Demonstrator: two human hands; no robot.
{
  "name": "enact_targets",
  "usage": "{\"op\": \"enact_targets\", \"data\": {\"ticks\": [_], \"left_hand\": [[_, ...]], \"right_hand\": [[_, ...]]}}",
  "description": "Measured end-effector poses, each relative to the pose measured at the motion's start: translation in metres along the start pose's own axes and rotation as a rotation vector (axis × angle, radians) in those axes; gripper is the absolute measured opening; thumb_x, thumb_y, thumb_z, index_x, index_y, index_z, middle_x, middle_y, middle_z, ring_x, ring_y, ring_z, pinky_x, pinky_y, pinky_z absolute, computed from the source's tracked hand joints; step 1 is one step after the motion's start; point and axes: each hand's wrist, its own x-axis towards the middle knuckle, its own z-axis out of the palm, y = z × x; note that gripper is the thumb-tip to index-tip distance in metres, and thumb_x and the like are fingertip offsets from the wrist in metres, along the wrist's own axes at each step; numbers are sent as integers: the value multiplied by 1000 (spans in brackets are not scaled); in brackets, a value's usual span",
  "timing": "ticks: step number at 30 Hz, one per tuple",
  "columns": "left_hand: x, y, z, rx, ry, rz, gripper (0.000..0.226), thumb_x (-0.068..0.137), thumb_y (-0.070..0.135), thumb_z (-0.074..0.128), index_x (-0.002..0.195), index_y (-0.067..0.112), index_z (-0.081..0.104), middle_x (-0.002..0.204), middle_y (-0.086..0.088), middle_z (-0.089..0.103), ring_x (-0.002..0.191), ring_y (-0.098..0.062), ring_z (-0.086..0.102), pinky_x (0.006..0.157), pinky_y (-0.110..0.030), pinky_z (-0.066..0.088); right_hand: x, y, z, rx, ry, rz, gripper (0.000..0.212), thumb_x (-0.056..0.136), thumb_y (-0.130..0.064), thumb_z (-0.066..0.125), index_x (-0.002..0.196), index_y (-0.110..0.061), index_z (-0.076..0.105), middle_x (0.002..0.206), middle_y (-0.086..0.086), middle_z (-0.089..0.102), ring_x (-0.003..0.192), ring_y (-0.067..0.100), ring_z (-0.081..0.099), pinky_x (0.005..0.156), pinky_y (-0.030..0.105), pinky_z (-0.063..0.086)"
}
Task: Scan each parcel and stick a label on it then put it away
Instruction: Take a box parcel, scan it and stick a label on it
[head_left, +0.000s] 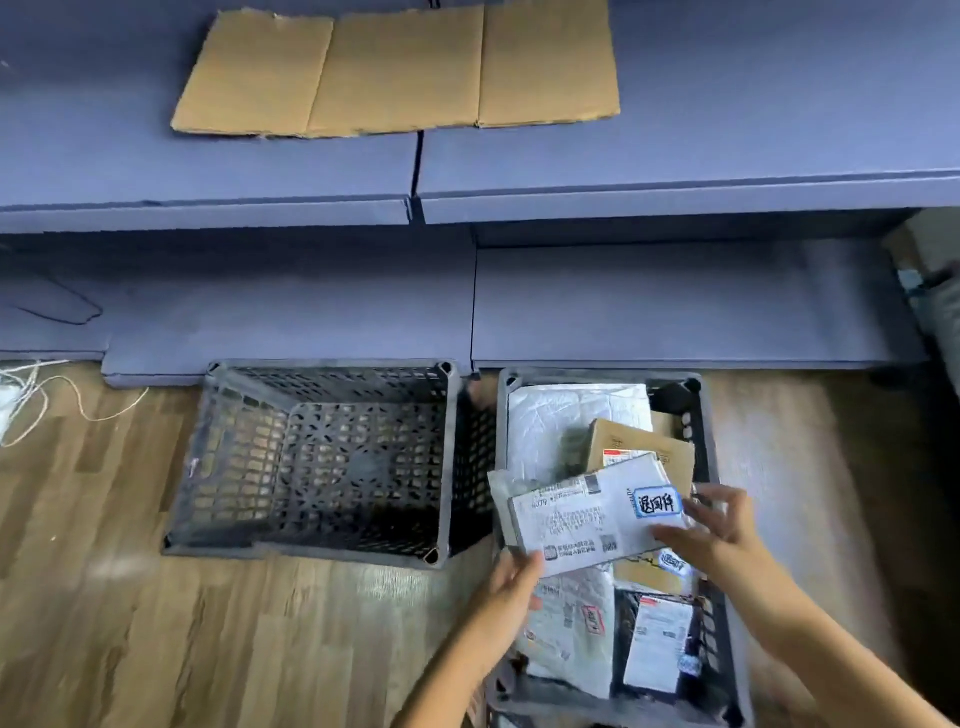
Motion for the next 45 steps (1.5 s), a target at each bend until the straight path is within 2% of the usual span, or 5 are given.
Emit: {"op": "enact_targets", "data": {"ticks": [7, 22, 27, 33, 45], "left_hand": [[82, 29, -30, 105, 182, 148, 32, 99, 47, 33, 118, 28, 51, 103, 19, 51, 86, 2, 46, 67, -20, 35], [157, -25, 21, 50, 351, 215, 58, 91, 42, 47, 138, 10, 32, 138, -1, 36, 129, -16, 36, 108, -32, 31], [163, -26, 6, 89, 275, 104, 38, 95, 36, 48, 125, 14, 43, 119, 5, 51, 119, -15, 50, 86, -24, 40], [164, 0, -22, 393, 495, 299, 98, 80, 41, 69, 150, 21, 4, 154, 5, 11, 140, -15, 20, 105, -33, 29], [186, -34, 28, 609, 585, 292, 79, 85, 51, 18, 148, 2, 18, 146, -23, 37, 133, -37, 38, 111, -43, 28]], "right_hand": [[113, -29, 23, -146, -100, -175, 53, 82, 5, 65, 116, -14, 30, 104, -9, 60, 80, 5, 62, 63, 16, 51], [211, 19, 38, -384, -153, -152, 44, 94, -2, 53, 123, -15, 23, 111, 2, 60, 77, 6, 52, 59, 11, 43], [224, 19, 44, -398, -158, -241, 43, 94, -3, 53, 125, -13, 24, 116, -6, 57, 92, 7, 55, 62, 5, 45], [235, 15, 55, -609, -147, -416, 46, 93, -3, 52, 128, -14, 23, 140, 4, 49, 118, 25, 55, 83, 25, 46], [133, 133, 49, -960, -14, -696, 50, 87, -31, 47, 132, -13, 32, 129, 5, 54, 116, 22, 52, 98, 33, 38]]}}
